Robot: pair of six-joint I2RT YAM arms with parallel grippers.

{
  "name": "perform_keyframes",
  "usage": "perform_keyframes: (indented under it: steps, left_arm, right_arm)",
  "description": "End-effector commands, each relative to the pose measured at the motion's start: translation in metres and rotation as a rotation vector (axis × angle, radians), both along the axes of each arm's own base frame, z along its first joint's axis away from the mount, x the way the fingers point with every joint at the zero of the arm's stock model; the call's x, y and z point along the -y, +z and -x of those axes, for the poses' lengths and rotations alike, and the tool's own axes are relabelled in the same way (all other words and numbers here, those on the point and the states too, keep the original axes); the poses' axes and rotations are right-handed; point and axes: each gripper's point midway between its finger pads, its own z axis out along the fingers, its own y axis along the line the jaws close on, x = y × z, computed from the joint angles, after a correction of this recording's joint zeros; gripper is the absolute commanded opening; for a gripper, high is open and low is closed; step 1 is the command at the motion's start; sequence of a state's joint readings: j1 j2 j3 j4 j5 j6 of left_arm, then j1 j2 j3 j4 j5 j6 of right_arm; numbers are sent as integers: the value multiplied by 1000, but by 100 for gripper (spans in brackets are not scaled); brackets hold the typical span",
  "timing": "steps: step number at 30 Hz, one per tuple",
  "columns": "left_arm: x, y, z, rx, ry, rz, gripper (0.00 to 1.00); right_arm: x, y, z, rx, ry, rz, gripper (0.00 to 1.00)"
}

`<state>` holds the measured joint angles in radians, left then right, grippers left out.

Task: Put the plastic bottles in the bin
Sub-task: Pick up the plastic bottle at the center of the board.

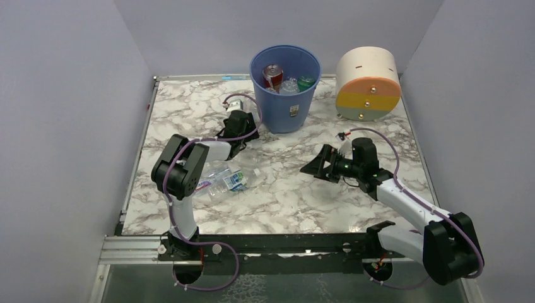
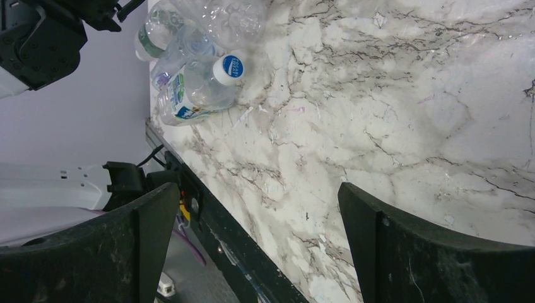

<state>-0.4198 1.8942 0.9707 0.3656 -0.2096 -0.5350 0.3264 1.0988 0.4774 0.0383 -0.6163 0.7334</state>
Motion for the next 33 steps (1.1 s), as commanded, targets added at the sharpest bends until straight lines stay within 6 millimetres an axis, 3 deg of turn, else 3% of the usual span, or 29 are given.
perform_keyframes:
  steps: [1, 12, 16, 23, 33]
  left_arm:
    - [-5, 24, -6, 66, 14, -3, 61]
    - [-17, 74, -3, 120, 19, -7, 59]
    - [-23, 107, 8, 164, 22, 1, 60]
    - [-31, 146, 48, 202, -18, 45, 60]
    - [-23, 146, 123, 151, -149, 188, 60]
  right_arm:
    - [-3, 0, 4, 11, 22, -17, 100]
    - [-3, 0, 6, 8, 20, -22, 100]
    - [-3, 1, 6, 10, 22, -25, 100]
    - [-4, 3, 0, 26, 21, -14, 100]
    - [-7, 5, -11, 39, 32, -4, 100]
